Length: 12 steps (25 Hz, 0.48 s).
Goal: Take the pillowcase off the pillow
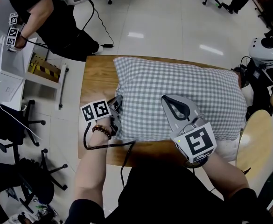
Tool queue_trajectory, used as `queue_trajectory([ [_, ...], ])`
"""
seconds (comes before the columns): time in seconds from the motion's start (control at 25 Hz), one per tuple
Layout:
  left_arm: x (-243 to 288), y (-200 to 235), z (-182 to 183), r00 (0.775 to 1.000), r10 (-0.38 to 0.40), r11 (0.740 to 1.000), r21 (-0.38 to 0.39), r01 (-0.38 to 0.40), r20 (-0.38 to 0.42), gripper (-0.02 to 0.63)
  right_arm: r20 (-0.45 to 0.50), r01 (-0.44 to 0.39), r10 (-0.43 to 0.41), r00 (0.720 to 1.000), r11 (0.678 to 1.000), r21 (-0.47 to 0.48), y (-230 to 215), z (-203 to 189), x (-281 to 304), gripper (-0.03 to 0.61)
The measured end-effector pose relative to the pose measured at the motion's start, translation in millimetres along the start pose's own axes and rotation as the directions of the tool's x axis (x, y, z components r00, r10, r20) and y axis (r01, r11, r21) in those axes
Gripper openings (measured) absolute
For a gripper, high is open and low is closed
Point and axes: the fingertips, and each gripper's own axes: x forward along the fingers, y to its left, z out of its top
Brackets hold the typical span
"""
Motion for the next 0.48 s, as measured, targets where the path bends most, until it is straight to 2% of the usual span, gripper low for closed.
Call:
queue_trajectory([
  [0.16, -7, -3, 3, 0.999, 0.039, 0.997, 0.066, -0.04, 0.013, 0.008, 0.007, 0.005, -0.005, 1.0, 1.0, -0.006, 3, 5, -2, 0.001],
  [0.28, -14, -8, 3, 0.997, 0.076, 0.988, 0.135, -0.08, 0.032, 0.006, -0.046, 0.029, -0.027, 0.999, 0.999, 0.028, 5, 1, -13, 0.002],
  [0.32, -16, -10, 2, 0.995, 0.087, 0.983, 0.156, -0.092, 0.04, 0.006, -0.033, 0.034, -0.034, 0.999, 0.999, 0.016, 5, 2, -18, 0.001],
  [0.48, -28, -21, 0, 0.986, 0.151, 0.948, 0.272, -0.165, 0.073, 0.006, 0.016, 0.059, -0.058, 0.998, 0.998, -0.026, 3, 6, -39, 0.001],
])
